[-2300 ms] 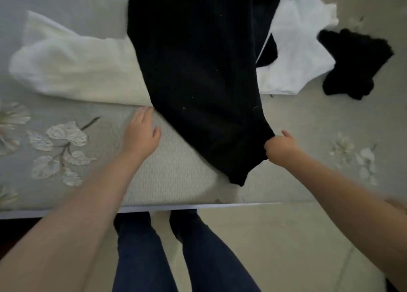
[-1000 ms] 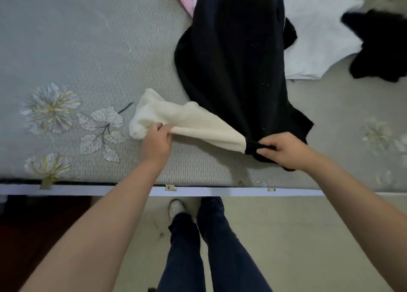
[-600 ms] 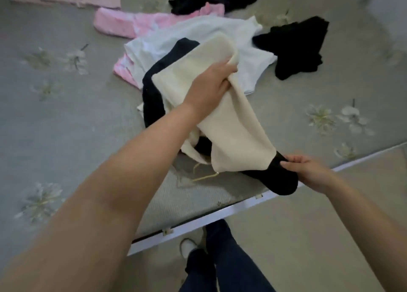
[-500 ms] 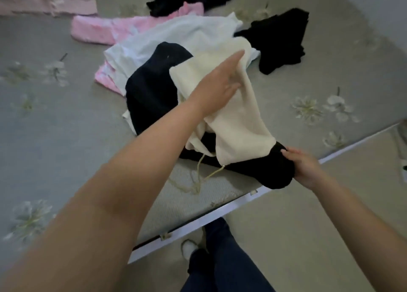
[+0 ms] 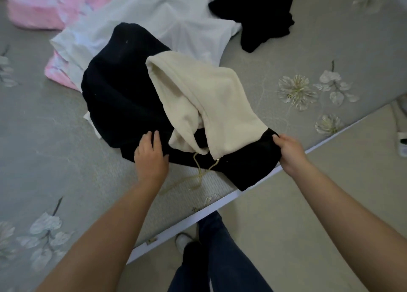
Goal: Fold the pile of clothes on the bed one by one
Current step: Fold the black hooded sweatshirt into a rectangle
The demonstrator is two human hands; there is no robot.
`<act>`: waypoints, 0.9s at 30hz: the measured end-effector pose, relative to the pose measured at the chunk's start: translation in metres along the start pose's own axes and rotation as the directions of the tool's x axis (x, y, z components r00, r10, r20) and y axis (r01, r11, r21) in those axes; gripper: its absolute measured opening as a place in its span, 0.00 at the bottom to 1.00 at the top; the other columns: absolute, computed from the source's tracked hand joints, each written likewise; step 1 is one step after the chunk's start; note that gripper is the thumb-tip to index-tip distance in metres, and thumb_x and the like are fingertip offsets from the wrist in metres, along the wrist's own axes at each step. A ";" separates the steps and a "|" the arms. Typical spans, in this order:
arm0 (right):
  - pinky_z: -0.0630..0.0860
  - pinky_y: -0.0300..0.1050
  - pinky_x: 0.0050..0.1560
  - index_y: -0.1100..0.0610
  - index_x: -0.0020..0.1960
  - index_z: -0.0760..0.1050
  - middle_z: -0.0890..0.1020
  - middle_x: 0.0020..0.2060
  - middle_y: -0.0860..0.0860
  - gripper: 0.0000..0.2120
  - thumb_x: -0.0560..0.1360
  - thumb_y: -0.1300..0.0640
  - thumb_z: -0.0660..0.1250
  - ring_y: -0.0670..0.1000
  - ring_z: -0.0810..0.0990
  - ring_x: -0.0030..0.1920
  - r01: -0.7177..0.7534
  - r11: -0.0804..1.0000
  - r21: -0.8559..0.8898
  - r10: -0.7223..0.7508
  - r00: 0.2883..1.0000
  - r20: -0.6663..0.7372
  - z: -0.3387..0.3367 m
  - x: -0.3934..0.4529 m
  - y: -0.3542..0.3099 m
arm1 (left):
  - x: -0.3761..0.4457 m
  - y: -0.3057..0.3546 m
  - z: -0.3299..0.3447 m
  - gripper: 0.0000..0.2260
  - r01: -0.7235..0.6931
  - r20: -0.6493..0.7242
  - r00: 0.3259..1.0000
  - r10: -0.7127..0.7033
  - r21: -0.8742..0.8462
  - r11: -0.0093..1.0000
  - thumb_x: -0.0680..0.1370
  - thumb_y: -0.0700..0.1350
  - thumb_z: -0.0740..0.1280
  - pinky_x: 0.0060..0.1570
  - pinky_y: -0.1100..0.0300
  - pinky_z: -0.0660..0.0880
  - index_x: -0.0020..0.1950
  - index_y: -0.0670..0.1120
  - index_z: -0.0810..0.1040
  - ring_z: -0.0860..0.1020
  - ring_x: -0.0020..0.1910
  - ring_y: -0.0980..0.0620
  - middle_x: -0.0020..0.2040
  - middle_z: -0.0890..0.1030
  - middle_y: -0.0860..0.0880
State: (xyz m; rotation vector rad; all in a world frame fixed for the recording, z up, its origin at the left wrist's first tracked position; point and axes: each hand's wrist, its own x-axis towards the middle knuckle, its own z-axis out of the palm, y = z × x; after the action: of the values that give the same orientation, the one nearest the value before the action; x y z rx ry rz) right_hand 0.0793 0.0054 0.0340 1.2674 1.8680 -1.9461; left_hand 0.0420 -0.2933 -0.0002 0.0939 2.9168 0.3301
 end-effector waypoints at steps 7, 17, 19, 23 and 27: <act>0.62 0.43 0.32 0.59 0.31 0.67 0.68 0.27 0.52 0.16 0.77 0.62 0.60 0.51 0.68 0.36 0.163 0.863 -0.478 -0.196 0.981 -0.020 -0.007 0.021 -0.029 | 0.033 -0.003 -0.030 0.08 -0.079 -0.107 0.992 0.064 -0.141 0.987 0.78 0.36 0.59 0.46 0.53 0.67 0.50 0.35 0.77 0.77 0.47 0.39 0.46 0.79 0.37; 0.58 0.51 0.60 0.60 0.50 0.80 0.79 0.48 0.59 0.11 0.77 0.57 0.61 0.59 0.72 0.54 0.505 0.266 -0.821 -0.827 0.557 0.074 0.047 -0.033 -0.179 | 0.035 0.023 -0.232 0.08 -0.209 -0.670 0.739 0.067 -0.133 0.969 0.77 0.35 0.60 0.42 0.55 0.62 0.47 0.33 0.77 0.75 0.44 0.36 0.43 0.78 0.34; 0.55 0.50 0.58 0.60 0.49 0.80 0.78 0.47 0.58 0.11 0.76 0.57 0.61 0.59 0.71 0.54 0.572 0.175 -0.801 -0.914 0.396 0.084 0.058 -0.066 -0.208 | 0.022 0.029 -0.277 0.07 -0.200 -0.753 0.654 0.072 -0.080 0.977 0.77 0.35 0.61 0.43 0.53 0.61 0.46 0.32 0.77 0.75 0.43 0.35 0.42 0.77 0.32; 0.59 0.53 0.54 0.64 0.40 0.79 0.78 0.38 0.61 0.07 0.72 0.62 0.65 0.61 0.75 0.46 0.693 -0.002 -0.721 -0.996 0.063 0.063 0.065 -0.147 -0.248 | -0.031 0.035 -0.350 0.06 -0.183 -0.875 0.471 0.111 0.026 0.983 0.74 0.34 0.63 0.43 0.52 0.60 0.40 0.31 0.76 0.75 0.41 0.33 0.39 0.76 0.32; 0.58 0.48 0.46 0.62 0.31 0.77 0.76 0.28 0.58 0.06 0.61 0.67 0.73 0.58 0.78 0.36 0.666 -0.215 -0.714 -0.959 -0.281 0.027 0.051 -0.242 -0.259 | -0.115 0.037 -0.391 0.13 -0.157 -0.928 0.303 0.219 0.178 0.971 0.73 0.40 0.59 0.37 0.53 0.60 0.35 0.33 0.76 0.76 0.31 0.38 0.32 0.76 0.36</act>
State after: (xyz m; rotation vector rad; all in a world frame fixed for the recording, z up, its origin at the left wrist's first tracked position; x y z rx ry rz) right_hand 0.0440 -0.0889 0.3773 -0.2641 4.1826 -0.6837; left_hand 0.0745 -0.3510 0.4039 0.3821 4.1539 0.4572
